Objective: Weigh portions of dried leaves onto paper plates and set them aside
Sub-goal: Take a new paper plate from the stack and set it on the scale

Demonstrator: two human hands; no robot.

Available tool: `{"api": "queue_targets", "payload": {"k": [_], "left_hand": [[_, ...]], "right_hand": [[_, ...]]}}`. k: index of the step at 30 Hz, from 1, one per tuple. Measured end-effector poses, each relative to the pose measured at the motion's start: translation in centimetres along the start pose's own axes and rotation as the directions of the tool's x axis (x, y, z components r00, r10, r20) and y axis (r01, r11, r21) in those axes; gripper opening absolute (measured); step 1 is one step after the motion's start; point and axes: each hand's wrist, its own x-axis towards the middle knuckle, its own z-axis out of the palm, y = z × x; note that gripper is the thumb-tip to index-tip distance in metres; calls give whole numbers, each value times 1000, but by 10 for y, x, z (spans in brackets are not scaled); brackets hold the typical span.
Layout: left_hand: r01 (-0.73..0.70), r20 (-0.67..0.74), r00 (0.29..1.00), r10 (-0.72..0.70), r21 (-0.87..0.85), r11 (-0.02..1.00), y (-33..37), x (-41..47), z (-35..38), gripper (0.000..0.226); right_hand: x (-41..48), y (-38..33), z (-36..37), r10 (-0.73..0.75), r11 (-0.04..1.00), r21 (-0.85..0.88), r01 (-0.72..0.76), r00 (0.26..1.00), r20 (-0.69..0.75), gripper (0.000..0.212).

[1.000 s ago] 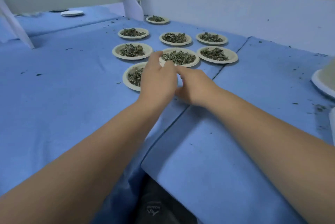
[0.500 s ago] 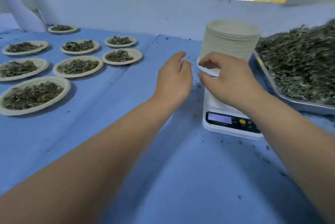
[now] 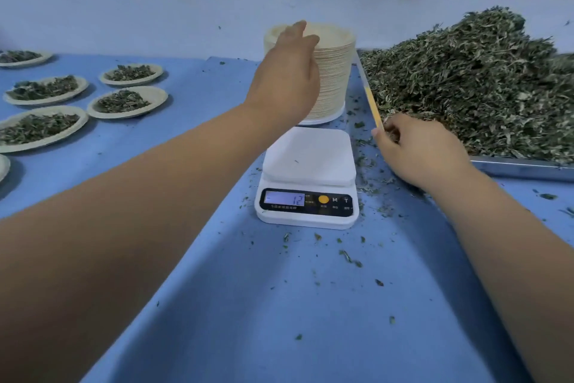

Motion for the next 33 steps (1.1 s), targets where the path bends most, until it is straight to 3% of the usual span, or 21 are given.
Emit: {"api": "queue_targets", "payload": {"k": [6,9,14,21,25,33], "left_hand": [[-83,88,994,62,256,963,-4,22,2,34],[-104,69,994,88,275,956,-4,24,4,17],[-86,-13,995,94,295,952,-10,35,7,16],[-95,94,994,63,388,917,-17,56,4,21],[-132,103,990,98,402,906,-18,59,4,19],[-200,100,980,174,436,878,-22,59,-3,19]], "right_hand": [[1,1,7,-42,997,-63,34,992,-122,44],[2,4,10,-28,990,-141,13,994,-105,50],[2,7,15,-20,991,-134,6,994,-103,50],[-1,6,13,-76,989,-140,46,973,-216,47],[-6,6,15,-20,973,-231,-14,990,-142,53],[-8,2,17,-17,970,-242,1,998,-62,51]]}}
